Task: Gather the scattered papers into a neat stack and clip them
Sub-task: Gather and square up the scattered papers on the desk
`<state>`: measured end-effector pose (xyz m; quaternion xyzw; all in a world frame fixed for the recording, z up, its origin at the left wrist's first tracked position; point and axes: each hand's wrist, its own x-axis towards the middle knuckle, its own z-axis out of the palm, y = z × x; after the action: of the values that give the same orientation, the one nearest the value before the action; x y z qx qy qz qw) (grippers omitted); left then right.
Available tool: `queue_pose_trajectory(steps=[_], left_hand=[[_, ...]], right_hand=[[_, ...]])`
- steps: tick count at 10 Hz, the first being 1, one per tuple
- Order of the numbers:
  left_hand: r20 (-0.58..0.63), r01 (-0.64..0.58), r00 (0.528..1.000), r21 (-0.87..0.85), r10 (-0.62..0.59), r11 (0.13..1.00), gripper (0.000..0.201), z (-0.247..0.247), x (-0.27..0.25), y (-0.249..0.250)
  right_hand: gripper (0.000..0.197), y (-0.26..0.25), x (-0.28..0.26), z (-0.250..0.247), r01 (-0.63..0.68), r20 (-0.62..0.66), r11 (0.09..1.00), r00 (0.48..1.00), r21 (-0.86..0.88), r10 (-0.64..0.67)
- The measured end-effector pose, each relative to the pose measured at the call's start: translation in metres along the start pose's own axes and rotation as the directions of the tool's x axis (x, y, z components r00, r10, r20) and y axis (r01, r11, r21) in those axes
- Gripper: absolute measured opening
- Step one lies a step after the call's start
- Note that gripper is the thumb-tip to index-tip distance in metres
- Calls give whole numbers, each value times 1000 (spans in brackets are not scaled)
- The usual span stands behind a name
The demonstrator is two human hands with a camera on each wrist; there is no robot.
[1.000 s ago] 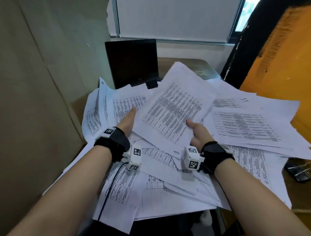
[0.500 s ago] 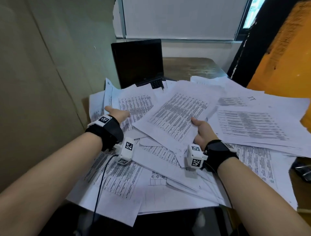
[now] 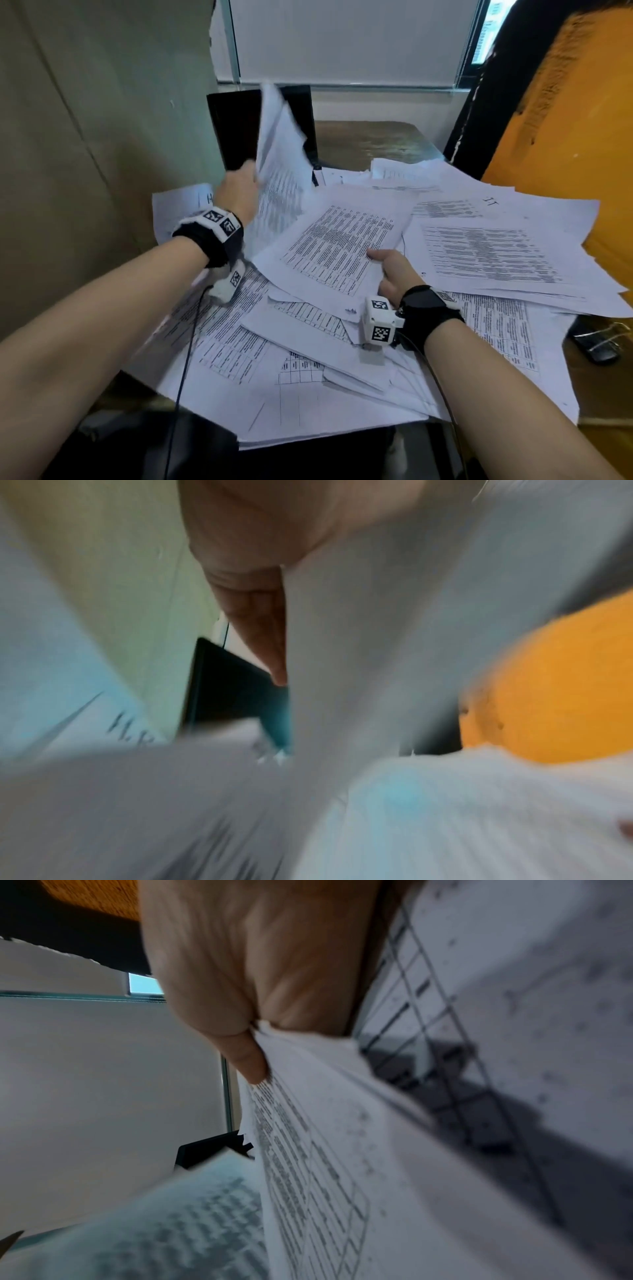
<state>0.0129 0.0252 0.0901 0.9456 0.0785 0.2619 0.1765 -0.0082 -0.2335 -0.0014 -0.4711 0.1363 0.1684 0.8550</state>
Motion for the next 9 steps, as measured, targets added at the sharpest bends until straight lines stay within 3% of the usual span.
queue_pose_trajectory(steps=[1, 2, 3, 4, 5, 7, 8, 9], left_hand=[[-248, -73, 969, -205, 20, 976, 10, -34, 22, 20], [-315, -85, 948, -369, -39, 925, 19, -49, 40, 16], [-102, 103, 980, -485, -173, 868, 36, -32, 35, 3], [192, 307, 951, -514, -242, 801, 25, 0, 17, -5], [388, 408, 888, -417, -247, 812, 29, 30, 4, -13], [505, 526, 779, -201, -372, 827, 36, 59, -6, -25], [537, 507, 758, -129, -369, 852, 37, 63, -4, -25], [500, 498, 791, -191, -353, 846, 34, 56, -4, -16]], right_hand=[[44, 1, 3, 0, -11, -29, 1000, 1000, 7, 12], [40, 2, 7, 0, -12, -16, 1000, 1000, 9, 12], [26, 1, 8, 0, 1, -17, 999, 1000, -39, -2], [39, 4, 14, -3, -34, -35, 996, 999, -88, 31], [35, 5, 14, -3, -9, 22, 995, 1000, -99, 11], [38, -1, 11, -3, 55, 157, 998, 986, -3, -54], [33, -5, -7, 4, 30, 159, 992, 987, -122, -10], [41, 3, 9, 1, 40, 121, 981, 993, -188, -17]])
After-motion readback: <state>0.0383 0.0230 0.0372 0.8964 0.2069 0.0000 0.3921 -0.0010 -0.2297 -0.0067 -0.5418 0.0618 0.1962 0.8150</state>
